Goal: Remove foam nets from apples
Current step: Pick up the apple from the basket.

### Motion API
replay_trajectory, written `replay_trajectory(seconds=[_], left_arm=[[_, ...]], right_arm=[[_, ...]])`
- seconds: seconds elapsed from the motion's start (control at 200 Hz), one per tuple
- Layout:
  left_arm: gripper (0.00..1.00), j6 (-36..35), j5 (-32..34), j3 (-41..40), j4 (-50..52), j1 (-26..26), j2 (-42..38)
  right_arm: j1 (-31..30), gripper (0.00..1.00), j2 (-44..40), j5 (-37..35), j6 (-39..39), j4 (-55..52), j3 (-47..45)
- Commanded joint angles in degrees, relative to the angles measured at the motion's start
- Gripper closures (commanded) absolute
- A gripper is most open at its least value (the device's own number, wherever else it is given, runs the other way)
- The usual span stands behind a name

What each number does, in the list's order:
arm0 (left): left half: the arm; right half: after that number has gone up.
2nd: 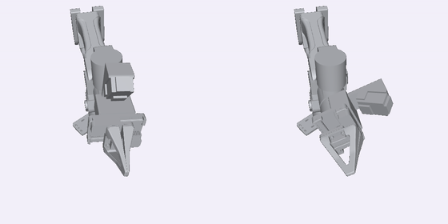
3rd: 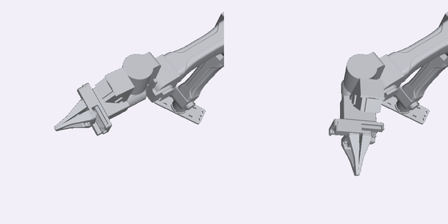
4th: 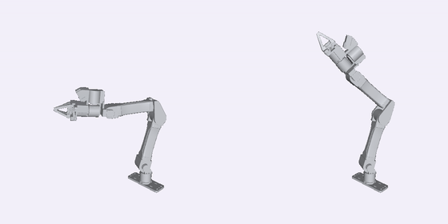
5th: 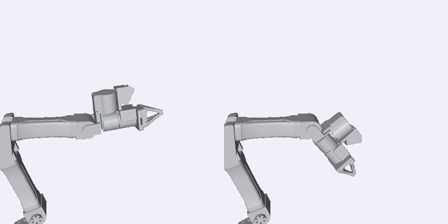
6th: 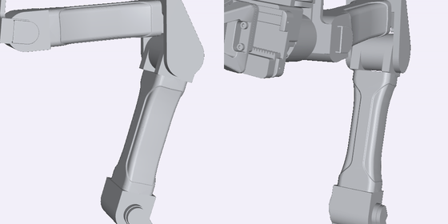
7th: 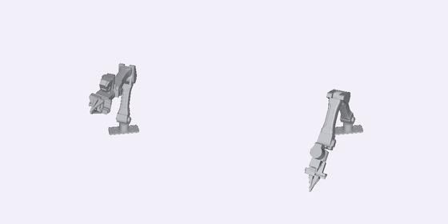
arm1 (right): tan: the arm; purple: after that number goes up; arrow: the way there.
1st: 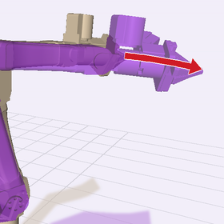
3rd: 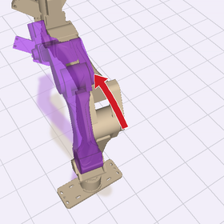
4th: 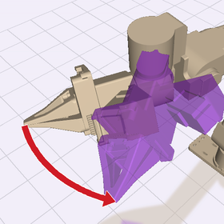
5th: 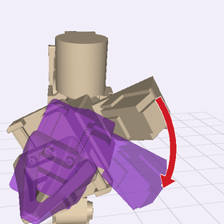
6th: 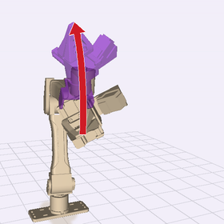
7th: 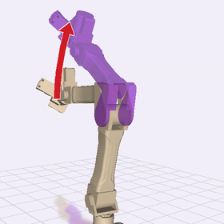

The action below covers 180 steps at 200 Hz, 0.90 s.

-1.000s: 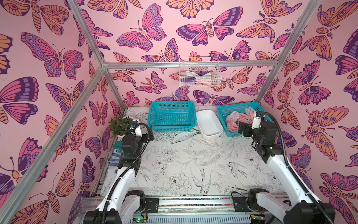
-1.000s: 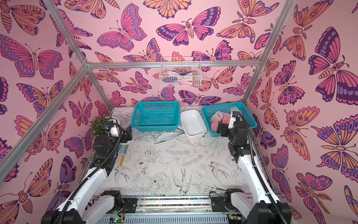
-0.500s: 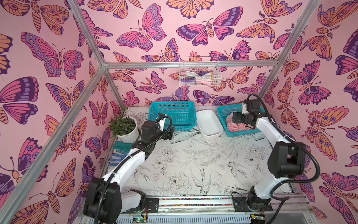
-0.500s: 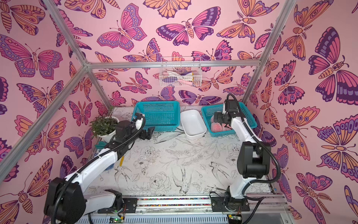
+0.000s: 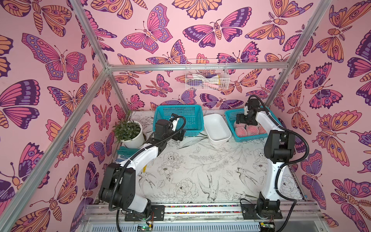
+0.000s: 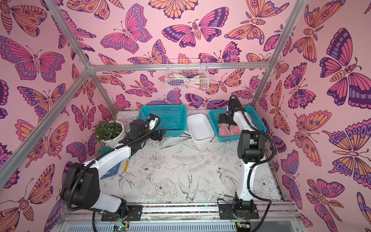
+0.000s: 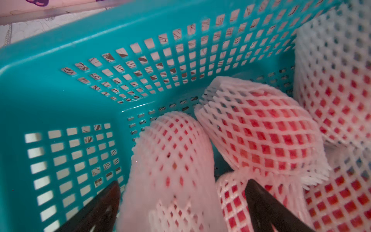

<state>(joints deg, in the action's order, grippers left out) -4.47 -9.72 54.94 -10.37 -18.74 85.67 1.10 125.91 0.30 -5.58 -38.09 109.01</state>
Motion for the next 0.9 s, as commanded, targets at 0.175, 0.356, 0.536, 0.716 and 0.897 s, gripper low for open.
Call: replay_trajectory(seconds=[0.175, 0.356, 0.536, 0.716, 0.897], left_arm=[[0.00, -0.82, -1.88, 1.14, -1.65, -0.26, 2.09], [0.00, -1.04, -2.02, 1.33, -1.65, -0.42, 2.48], [0.00, -1.42, -1.97, 1.22, -1.67, -0.46, 2.66], [0.00, -1.42, -1.93, 0.96, -1.70, -0.58, 2.74], [0.00, -1.68, -1.93, 0.79, -1.71, -0.59, 2.69]], right_arm=[[-0.49, 0.07, 5.27, 1.46, 0.49, -5.63, 6.43], [-0.90, 0.11, 8.97, -0.42, 0.77, -8.32, 11.33], [-2.30, 0.13, 10.25, -2.18, 3.71, -8.61, 12.94], [-2.65, 0.14, 11.46, -2.54, 4.31, -9.59, 14.33], [-2.60, 0.09, 14.68, -1.85, 3.79, -12.99, 18.54]])
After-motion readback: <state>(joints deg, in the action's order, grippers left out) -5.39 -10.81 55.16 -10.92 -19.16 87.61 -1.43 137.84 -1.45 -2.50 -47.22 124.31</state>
